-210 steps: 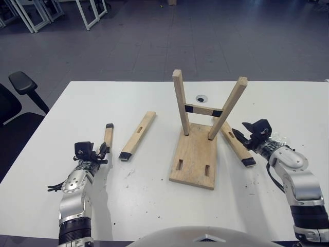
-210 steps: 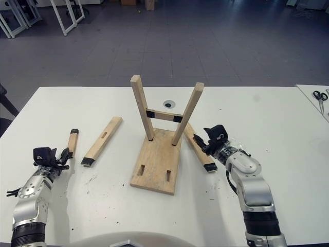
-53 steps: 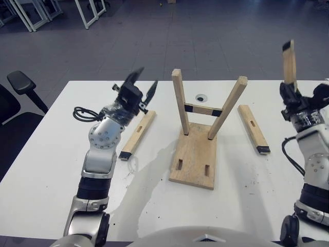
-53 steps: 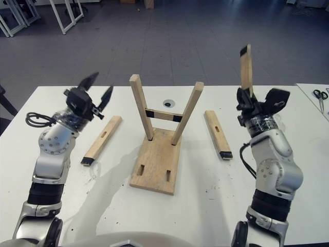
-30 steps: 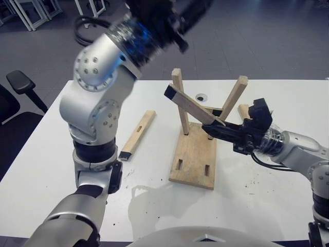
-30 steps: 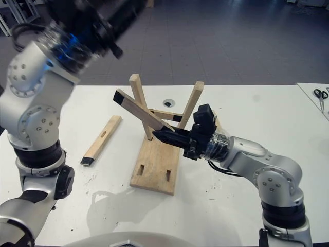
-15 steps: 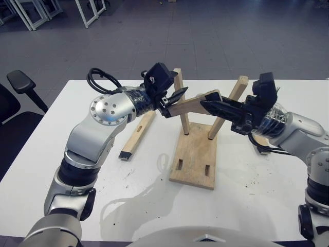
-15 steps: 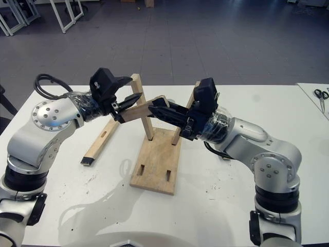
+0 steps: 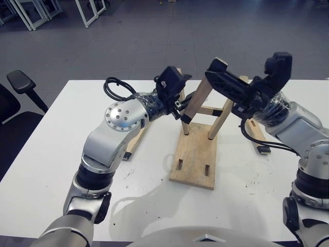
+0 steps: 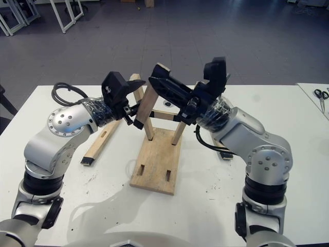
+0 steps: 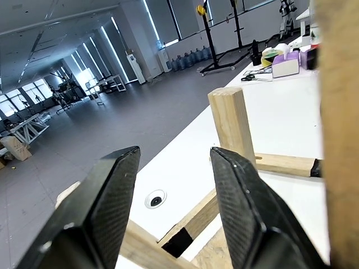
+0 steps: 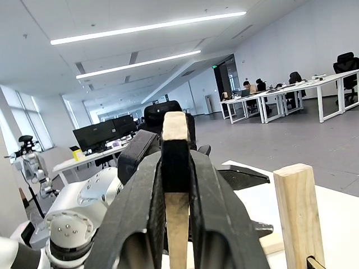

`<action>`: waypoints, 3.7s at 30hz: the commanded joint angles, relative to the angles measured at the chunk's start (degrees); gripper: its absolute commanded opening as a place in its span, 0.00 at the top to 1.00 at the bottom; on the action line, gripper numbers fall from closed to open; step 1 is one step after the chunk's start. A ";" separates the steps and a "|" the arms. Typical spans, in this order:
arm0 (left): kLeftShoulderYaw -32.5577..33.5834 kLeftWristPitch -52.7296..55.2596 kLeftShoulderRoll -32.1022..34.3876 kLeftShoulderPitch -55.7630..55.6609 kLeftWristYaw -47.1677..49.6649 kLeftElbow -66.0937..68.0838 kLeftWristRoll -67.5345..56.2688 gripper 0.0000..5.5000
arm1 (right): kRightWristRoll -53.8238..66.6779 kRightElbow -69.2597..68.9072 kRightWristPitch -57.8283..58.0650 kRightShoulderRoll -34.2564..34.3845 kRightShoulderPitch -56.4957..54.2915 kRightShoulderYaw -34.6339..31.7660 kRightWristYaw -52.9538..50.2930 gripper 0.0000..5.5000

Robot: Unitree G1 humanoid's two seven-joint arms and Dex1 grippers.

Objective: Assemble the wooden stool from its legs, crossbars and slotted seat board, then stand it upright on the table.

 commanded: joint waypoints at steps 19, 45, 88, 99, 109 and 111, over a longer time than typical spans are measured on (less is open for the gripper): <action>16.45 -17.69 2.60 2.19 9.52 14.54 10.95 0.58 | -21.51 17.67 -3.48 -18.83 16.44 -12.01 9.05 0.93; 14.64 -19.63 -0.23 5.59 7.82 16.46 11.67 0.58 | -51.95 60.97 -37.60 1.18 -4.76 -9.51 2.14 0.93; 16.12 -21.51 -1.45 9.95 10.05 16.29 12.02 0.58 | -57.73 31.99 -41.95 7.49 20.18 -8.24 -6.07 0.83; 15.98 -21.98 -1.49 10.85 9.95 16.94 12.20 0.58 | -59.95 30.48 -31.82 2.34 -7.04 -6.56 -11.54 0.73; 15.98 -22.70 -1.08 12.15 9.23 18.70 12.26 0.58 | -61.71 50.34 -33.96 4.81 -1.59 -6.60 -8.12 0.73; 15.89 -22.82 -1.14 12.44 9.32 18.81 12.43 0.58 | -60.05 46.47 -32.78 5.30 -3.11 -6.82 -7.84 0.73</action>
